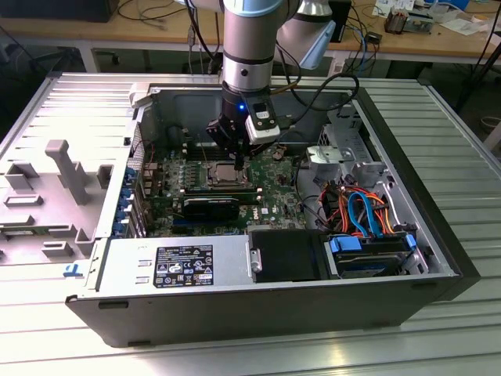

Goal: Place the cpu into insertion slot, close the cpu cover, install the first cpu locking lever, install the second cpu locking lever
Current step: 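Install the first cpu locking lever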

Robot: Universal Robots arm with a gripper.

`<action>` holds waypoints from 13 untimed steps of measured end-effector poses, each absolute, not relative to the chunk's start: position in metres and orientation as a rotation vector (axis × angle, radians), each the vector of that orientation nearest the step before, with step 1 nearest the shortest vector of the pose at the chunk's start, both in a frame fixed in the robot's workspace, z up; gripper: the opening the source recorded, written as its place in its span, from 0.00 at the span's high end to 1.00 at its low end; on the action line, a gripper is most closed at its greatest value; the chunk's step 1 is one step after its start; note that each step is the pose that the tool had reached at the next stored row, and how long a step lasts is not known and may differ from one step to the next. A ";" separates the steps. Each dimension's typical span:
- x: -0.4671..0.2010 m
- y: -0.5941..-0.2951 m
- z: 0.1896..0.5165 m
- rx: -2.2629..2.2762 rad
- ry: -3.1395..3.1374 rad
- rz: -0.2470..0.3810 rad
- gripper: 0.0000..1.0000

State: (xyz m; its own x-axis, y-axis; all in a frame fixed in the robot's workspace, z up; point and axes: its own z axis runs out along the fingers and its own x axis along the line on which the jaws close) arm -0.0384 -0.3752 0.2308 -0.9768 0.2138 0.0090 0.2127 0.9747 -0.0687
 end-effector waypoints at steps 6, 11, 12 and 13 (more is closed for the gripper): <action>-0.038 -0.375 0.231 -0.326 -3.107 0.105 0.89; -0.038 -0.375 0.231 -0.316 -3.108 0.105 0.89; -0.038 -0.375 0.231 -0.314 -3.108 0.105 0.89; -0.038 -0.375 0.231 -0.313 -3.108 0.106 0.89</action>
State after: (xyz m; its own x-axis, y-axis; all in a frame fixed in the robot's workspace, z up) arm -0.0384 -0.3752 0.2308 -0.9798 0.1996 0.0090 0.1985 0.9777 -0.0687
